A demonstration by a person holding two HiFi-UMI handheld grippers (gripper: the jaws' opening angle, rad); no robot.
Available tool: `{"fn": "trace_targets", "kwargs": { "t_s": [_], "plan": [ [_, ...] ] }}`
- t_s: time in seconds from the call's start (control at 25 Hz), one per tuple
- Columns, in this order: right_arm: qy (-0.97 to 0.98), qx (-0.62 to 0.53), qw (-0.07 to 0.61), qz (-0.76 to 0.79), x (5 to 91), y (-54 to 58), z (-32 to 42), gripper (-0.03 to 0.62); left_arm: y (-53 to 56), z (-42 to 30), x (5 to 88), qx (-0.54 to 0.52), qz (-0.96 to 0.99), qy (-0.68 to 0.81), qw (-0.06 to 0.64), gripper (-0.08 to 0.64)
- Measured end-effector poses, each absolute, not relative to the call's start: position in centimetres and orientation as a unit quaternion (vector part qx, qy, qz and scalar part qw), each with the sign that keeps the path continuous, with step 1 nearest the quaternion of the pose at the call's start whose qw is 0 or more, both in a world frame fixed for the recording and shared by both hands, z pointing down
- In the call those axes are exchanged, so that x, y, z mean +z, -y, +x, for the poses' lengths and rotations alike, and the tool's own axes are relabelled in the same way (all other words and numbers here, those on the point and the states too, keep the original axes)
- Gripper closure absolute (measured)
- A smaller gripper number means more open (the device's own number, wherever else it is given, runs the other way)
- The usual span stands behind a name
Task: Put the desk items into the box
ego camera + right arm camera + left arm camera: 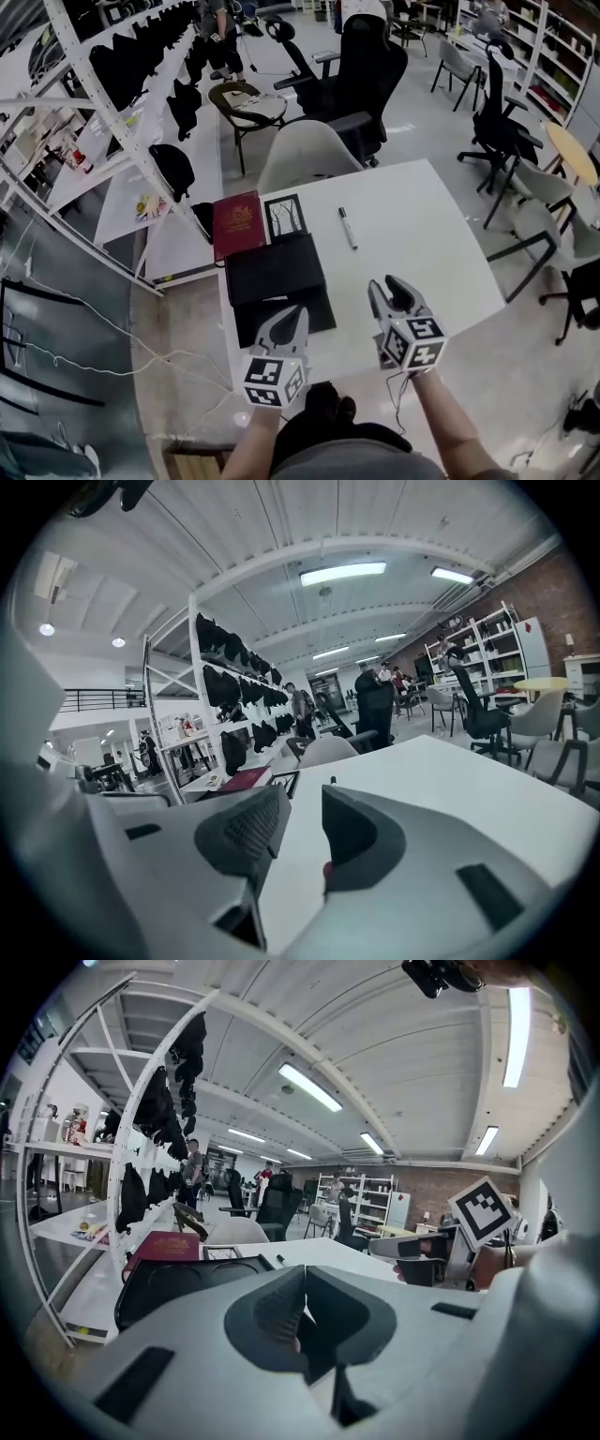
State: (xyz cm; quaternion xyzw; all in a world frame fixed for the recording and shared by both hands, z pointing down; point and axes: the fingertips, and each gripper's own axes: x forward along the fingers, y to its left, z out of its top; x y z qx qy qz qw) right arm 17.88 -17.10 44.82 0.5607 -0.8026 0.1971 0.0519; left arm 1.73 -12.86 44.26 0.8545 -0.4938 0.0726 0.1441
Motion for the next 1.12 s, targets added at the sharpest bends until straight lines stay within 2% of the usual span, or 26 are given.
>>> {"fn": "trace_targets", "kwargs": {
  "t_s": [0.56,1.12],
  "plan": [
    [0.789,0.207,0.104,0.568,48.1,26.6,15.4,0.436,19.1,-0.1,46.0,0.08,0.857,0.478,0.172,0.552],
    [0.765,0.21,0.207,0.572,53.2,34.0,14.9,0.423,21.9,-1.5,47.2,0.077,0.853,0.477,0.196,0.552]
  ]
}}
